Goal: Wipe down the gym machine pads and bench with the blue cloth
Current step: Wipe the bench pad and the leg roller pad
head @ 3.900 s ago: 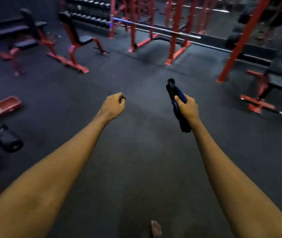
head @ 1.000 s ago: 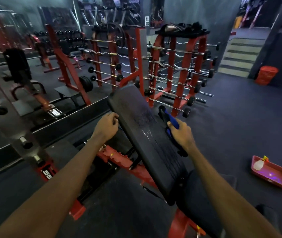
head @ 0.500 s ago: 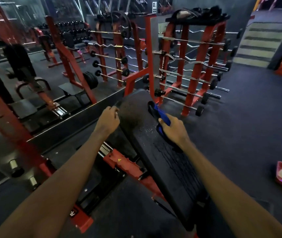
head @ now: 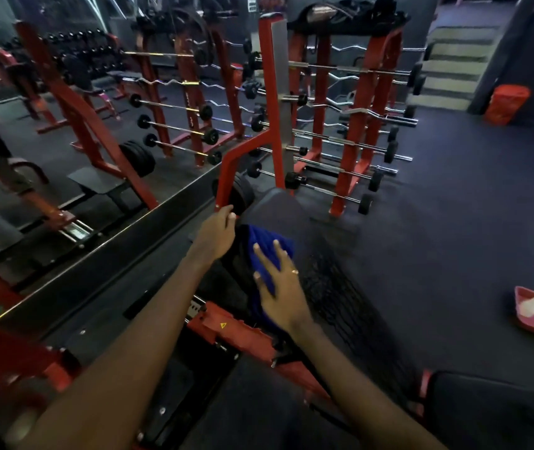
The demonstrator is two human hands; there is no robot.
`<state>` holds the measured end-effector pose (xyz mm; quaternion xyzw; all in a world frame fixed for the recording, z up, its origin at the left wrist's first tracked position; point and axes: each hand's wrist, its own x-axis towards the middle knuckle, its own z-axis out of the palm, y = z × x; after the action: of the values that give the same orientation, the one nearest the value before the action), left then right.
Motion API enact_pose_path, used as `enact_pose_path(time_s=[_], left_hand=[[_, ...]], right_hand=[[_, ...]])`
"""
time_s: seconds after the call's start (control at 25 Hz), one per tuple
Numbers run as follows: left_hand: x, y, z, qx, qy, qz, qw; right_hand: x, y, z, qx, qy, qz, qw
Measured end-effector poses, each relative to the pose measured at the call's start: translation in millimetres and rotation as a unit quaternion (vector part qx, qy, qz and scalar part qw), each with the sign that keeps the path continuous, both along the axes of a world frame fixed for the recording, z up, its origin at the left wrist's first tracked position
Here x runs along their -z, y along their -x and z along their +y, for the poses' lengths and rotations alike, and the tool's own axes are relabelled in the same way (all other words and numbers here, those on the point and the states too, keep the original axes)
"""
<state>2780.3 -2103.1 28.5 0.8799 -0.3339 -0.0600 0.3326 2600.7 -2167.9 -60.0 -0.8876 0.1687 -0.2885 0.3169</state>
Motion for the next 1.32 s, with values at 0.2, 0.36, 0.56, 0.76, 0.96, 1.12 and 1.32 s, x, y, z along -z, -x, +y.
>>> enact_pose_path(time_s=[0.2, 0.36, 0.56, 0.76, 0.96, 1.12, 1.32], left_hand=[[21, -8, -6, 0.056, 0.048, 0.062, 0.995], [28, -13, -6, 0.083, 0.077, 0.051, 0.992], [27, -11, -5, 0.085, 0.068, 0.012, 0.994], [1, -20, -36, 0.121, -0.042, 0.0, 0.992], [1, -11, -61, 0.131, -0.08, -0.077, 0.985], [7, -11, -58, 0.128, -0.101, -0.119, 0.979], [7, -9, -58, 0.125, -0.105, -0.105, 0.981]], right_hand=[[13, -33, 12, 0.08, -0.019, 0.054, 0.995], [1, -66, -31, 0.102, -0.016, 0.032, 0.994], [-21, -97, -65, 0.142, -0.089, 0.012, 0.986], [12, -39, 8, 0.119, -0.093, 0.011, 0.988], [15, -63, -39, 0.146, -0.1, -0.012, 0.984], [16, -91, -99, 0.187, -0.095, -0.023, 0.977], [4, -95, -103, 0.22, -0.162, -0.01, 0.962]])
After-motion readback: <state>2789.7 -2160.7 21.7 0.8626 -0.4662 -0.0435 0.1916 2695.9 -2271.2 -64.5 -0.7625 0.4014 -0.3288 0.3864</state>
